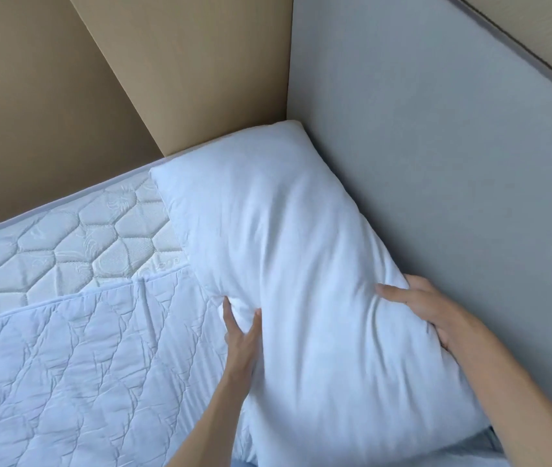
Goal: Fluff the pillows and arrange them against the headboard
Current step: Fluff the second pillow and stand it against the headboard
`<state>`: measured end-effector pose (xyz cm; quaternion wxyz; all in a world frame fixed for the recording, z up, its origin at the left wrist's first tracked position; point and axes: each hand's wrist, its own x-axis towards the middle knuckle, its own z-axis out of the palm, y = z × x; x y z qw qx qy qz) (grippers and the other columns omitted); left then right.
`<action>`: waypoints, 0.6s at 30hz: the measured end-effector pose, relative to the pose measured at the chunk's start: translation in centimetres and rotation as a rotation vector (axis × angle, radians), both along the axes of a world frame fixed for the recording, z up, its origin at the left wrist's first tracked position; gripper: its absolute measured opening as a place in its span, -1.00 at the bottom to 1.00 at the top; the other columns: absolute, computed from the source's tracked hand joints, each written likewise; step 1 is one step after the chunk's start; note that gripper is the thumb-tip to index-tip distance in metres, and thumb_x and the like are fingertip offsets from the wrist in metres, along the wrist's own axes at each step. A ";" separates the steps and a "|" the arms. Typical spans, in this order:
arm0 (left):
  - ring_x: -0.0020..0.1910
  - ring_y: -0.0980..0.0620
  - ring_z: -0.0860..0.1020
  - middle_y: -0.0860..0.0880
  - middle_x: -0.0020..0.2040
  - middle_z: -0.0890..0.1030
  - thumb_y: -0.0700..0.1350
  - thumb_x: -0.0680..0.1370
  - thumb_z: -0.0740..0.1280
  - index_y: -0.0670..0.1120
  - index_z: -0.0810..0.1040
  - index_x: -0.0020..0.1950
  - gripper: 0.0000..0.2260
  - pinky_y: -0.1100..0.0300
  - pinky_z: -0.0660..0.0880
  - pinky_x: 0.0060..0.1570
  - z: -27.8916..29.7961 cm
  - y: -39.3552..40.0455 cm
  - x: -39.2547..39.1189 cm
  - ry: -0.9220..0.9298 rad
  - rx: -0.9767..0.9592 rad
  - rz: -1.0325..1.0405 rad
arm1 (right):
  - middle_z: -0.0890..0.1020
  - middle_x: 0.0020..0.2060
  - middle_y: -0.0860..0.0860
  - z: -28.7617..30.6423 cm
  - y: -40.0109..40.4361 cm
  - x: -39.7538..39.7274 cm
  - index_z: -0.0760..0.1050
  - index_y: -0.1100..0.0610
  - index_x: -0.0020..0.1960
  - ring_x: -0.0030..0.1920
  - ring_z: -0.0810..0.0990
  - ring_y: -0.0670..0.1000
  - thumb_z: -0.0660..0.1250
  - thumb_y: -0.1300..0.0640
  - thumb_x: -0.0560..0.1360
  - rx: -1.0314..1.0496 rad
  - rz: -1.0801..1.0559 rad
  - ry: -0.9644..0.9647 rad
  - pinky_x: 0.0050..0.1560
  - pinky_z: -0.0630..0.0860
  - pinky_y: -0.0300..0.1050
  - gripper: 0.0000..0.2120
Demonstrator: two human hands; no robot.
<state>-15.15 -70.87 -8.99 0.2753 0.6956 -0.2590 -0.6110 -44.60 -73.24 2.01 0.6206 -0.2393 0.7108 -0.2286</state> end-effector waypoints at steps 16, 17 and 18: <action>0.61 0.12 0.07 0.06 0.62 0.12 0.42 0.43 0.30 0.34 0.02 0.56 -0.22 0.04 0.10 0.53 -1.7 -1.4 3.3 0.172 -0.001 0.038 | 0.71 0.09 0.15 5.0 -2.4 7.8 0.64 0.21 0.12 0.06 0.70 0.01 0.38 -0.59 0.07 -0.159 0.015 0.162 0.20 0.56 -0.03 -0.02; 0.61 0.15 0.03 0.11 0.64 0.07 0.46 0.38 0.30 0.37 0.00 0.55 -0.18 0.01 0.07 0.56 -1.4 -3.0 3.3 0.153 -0.048 0.073 | 0.64 0.24 0.08 4.1 -4.4 7.7 0.57 0.16 0.28 0.20 0.63 -0.06 0.30 -0.59 0.14 -0.186 0.025 0.169 0.29 0.47 -0.09 0.01; 0.61 0.15 0.02 0.15 0.64 0.04 0.48 0.34 0.29 0.38 -0.04 0.55 -0.13 -0.03 0.06 0.58 -1.3 -4.6 3.2 0.126 -0.095 0.098 | 0.55 0.36 -0.01 3.8 -6.4 7.8 0.47 0.10 0.41 0.31 0.53 -0.10 0.24 -0.56 0.22 -0.216 0.050 0.166 0.35 0.36 -0.15 -0.01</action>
